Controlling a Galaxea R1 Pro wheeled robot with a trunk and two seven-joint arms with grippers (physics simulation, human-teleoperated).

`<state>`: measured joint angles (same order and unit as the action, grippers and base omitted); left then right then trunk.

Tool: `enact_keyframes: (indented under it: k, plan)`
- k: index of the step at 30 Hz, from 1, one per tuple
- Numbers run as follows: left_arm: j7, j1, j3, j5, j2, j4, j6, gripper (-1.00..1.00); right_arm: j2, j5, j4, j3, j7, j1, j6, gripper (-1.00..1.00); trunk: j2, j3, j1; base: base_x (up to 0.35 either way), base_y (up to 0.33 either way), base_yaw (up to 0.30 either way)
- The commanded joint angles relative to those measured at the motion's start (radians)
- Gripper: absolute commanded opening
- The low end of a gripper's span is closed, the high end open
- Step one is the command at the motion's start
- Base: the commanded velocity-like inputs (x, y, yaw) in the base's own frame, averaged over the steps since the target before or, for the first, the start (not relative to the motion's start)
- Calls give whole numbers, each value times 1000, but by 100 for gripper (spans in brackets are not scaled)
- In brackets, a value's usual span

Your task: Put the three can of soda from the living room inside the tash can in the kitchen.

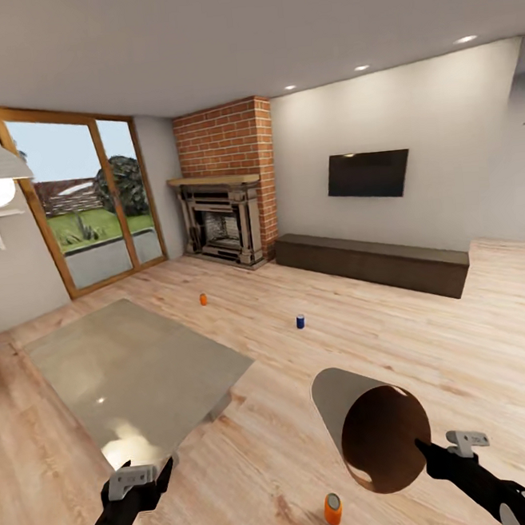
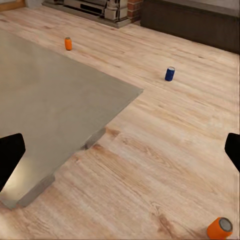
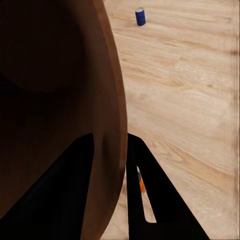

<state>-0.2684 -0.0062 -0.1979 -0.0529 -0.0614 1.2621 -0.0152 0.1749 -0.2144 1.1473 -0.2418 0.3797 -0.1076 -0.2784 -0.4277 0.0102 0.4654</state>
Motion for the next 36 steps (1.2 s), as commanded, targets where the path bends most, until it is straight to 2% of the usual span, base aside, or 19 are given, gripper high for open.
enact_keyframes:
  k: [1,22,30,36]
  plan:
    - [0,0,0,0,0,0,0,100,-3,-13,2,-1,3,-1,-2,-100,0,0,0,123,-270,-252]
    - [0,0,0,-1,0,-7,0,100,-13,-13,3,-2,3,0,8,-100,0,0,0,129,-248,-245]
    - [0,0,0,-4,0,-7,0,100,-14,-12,2,-3,4,0,13,-100,0,0,0,22,-31,-44]
    - [0,-1,-1,-3,1,-7,0,100,-15,-11,2,-3,-4,0,52,-100,0,0,0,1,-2,-2]
